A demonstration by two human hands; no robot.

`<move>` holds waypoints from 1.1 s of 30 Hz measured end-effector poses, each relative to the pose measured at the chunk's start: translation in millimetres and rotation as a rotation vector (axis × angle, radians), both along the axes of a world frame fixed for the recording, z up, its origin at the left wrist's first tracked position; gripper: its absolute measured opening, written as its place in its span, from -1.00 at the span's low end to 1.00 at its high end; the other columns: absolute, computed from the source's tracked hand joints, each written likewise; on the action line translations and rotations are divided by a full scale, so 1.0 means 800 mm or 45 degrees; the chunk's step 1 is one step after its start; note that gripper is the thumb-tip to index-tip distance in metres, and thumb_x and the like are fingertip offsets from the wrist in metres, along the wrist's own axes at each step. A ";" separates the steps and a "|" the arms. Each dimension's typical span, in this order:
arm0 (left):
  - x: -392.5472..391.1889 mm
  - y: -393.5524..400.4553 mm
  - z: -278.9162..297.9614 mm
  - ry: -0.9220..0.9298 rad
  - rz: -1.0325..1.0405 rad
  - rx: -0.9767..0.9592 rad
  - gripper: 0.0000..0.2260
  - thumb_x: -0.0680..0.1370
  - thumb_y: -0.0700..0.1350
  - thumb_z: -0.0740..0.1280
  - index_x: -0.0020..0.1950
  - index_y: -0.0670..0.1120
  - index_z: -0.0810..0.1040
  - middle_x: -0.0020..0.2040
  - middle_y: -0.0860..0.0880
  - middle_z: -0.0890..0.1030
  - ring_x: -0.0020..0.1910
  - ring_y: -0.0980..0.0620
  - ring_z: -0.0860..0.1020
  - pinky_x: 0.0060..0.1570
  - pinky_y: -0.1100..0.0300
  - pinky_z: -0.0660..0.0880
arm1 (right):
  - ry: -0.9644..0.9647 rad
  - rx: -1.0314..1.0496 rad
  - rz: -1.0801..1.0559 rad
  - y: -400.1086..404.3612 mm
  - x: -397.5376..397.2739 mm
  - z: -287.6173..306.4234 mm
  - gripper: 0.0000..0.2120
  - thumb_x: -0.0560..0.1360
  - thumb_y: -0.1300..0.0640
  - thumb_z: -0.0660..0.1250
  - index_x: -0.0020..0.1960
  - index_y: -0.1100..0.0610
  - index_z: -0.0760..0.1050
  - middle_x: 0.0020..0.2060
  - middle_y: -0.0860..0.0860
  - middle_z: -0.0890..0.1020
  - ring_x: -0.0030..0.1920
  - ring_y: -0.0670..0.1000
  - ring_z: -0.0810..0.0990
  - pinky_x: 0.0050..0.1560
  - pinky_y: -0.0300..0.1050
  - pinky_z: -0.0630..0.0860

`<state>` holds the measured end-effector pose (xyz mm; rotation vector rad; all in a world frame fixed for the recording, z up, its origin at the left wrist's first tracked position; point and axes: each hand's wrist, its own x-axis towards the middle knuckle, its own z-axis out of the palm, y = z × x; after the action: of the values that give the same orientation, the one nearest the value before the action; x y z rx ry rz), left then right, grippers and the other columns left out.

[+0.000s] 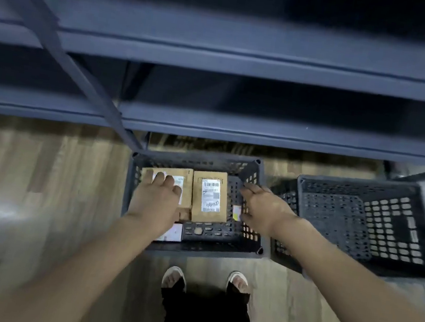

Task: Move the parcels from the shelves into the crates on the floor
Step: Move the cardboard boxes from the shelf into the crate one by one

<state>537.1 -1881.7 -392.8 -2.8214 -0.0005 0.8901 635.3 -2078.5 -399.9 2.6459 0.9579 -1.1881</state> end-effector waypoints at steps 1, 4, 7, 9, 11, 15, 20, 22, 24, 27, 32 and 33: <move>0.003 0.001 0.036 -0.033 0.047 -0.046 -0.61 0.59 0.08 0.12 0.34 -0.10 0.37 0.34 -0.10 0.39 0.35 -0.10 0.30 0.40 0.00 0.09 | -0.015 0.028 -0.031 0.006 0.004 0.038 -0.43 0.57 0.07 0.22 0.50 0.16 0.11 0.48 0.10 0.21 0.44 0.12 0.20 0.41 -0.07 0.23; 0.006 0.003 0.131 -0.173 0.166 -0.166 -0.64 0.59 0.09 0.11 0.30 -0.07 0.40 0.27 -0.05 0.46 0.28 -0.07 0.38 0.35 0.06 0.16 | -0.064 0.118 -0.158 0.021 0.008 0.136 -0.47 0.56 0.06 0.23 0.47 0.15 0.18 0.42 0.14 0.31 0.38 0.14 0.31 0.33 -0.05 0.30; -0.003 0.008 0.202 -0.343 0.313 -0.240 -0.65 0.59 0.12 0.12 0.27 -0.03 0.41 0.23 -0.01 0.49 0.24 -0.03 0.42 0.22 0.10 0.31 | -0.139 0.252 -0.267 0.028 -0.001 0.212 -0.50 0.54 0.05 0.27 0.43 0.16 0.27 0.36 0.11 0.38 0.34 0.12 0.38 0.30 -0.07 0.36; -0.012 0.013 0.240 -0.453 0.406 -0.290 -0.64 0.58 0.16 0.12 0.25 -0.01 0.42 0.20 0.01 0.51 0.21 -0.01 0.44 0.15 0.11 0.35 | -0.183 0.327 -0.303 0.029 -0.012 0.253 -0.43 0.55 0.04 0.28 0.49 0.17 0.19 0.42 0.08 0.32 0.40 0.08 0.31 0.37 -0.12 0.29; -0.022 0.016 0.270 -0.526 0.470 -0.357 -0.63 0.58 0.17 0.11 0.26 0.00 0.43 0.20 0.04 0.52 0.20 0.00 0.45 0.15 0.11 0.34 | -0.231 0.400 -0.354 0.027 -0.026 0.285 -0.39 0.56 0.03 0.26 0.51 0.16 0.13 0.47 0.07 0.25 0.45 0.05 0.23 0.42 -0.16 0.19; -0.037 0.017 0.319 -0.657 0.527 -0.487 -0.61 0.59 0.16 0.13 0.33 0.01 0.43 0.25 0.04 0.52 0.24 0.01 0.45 0.21 0.09 0.32 | -0.361 0.535 -0.464 0.019 -0.053 0.337 -0.39 0.57 0.01 0.25 0.53 0.10 0.09 0.51 0.00 0.18 0.49 -0.01 0.16 0.44 -0.18 0.12; -0.030 0.014 0.372 -0.811 0.481 -0.545 -0.59 0.59 0.17 0.13 0.37 0.01 0.41 0.33 0.07 0.46 0.30 0.04 0.40 0.29 0.08 0.32 | -0.475 0.636 -0.496 0.011 -0.066 0.384 -0.38 0.57 -0.01 0.24 0.54 0.05 0.07 0.52 -0.05 0.14 0.50 -0.06 0.10 0.44 -0.19 0.11; -0.021 0.014 0.391 -0.879 0.458 -0.545 -0.60 0.58 0.16 0.14 0.36 0.02 0.42 0.32 0.07 0.47 0.31 0.04 0.39 0.29 0.09 0.30 | -0.532 0.661 -0.490 0.007 -0.059 0.401 -0.37 0.57 -0.01 0.24 0.54 0.04 0.06 0.52 -0.06 0.13 0.50 -0.08 0.08 0.44 -0.19 0.11; -0.009 0.013 0.408 -0.944 0.430 -0.526 -0.60 0.58 0.15 0.14 0.36 0.02 0.42 0.32 0.08 0.47 0.32 0.04 0.38 0.28 0.10 0.28 | -0.589 0.690 -0.487 0.004 -0.047 0.418 -0.38 0.57 -0.02 0.24 0.54 0.04 0.06 0.52 -0.07 0.13 0.50 -0.08 0.08 0.44 -0.19 0.11; 0.012 0.011 0.429 -1.014 0.382 -0.486 -0.59 0.59 0.16 0.14 0.37 0.02 0.41 0.33 0.08 0.46 0.33 0.05 0.36 0.28 0.09 0.28 | -0.653 0.750 -0.465 0.000 -0.022 0.441 -0.38 0.57 -0.03 0.24 0.54 0.03 0.06 0.51 -0.07 0.14 0.50 -0.07 0.09 0.44 -0.18 0.12; 0.066 0.001 0.458 -1.097 0.362 -0.425 -0.59 0.58 0.13 0.17 0.38 -0.01 0.41 0.33 0.05 0.46 0.33 0.01 0.37 0.25 0.07 0.30 | -0.698 0.794 -0.402 -0.010 0.036 0.466 -0.38 0.57 -0.01 0.24 0.54 0.03 0.07 0.52 -0.07 0.12 0.50 -0.08 0.06 0.42 -0.19 0.14; 0.080 -0.001 0.464 -1.119 0.360 -0.418 -0.58 0.58 0.13 0.19 0.37 -0.02 0.41 0.33 0.04 0.46 0.32 -0.01 0.38 0.24 0.06 0.31 | -0.705 0.786 -0.374 -0.012 0.051 0.472 -0.38 0.57 0.00 0.24 0.54 0.04 0.07 0.52 -0.06 0.12 0.50 -0.07 0.05 0.43 -0.19 0.14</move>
<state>601.1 -1882.7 -21.8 -3.3101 -0.4078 -0.4195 675.9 -2087.8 -22.5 3.3925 0.9508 -0.1162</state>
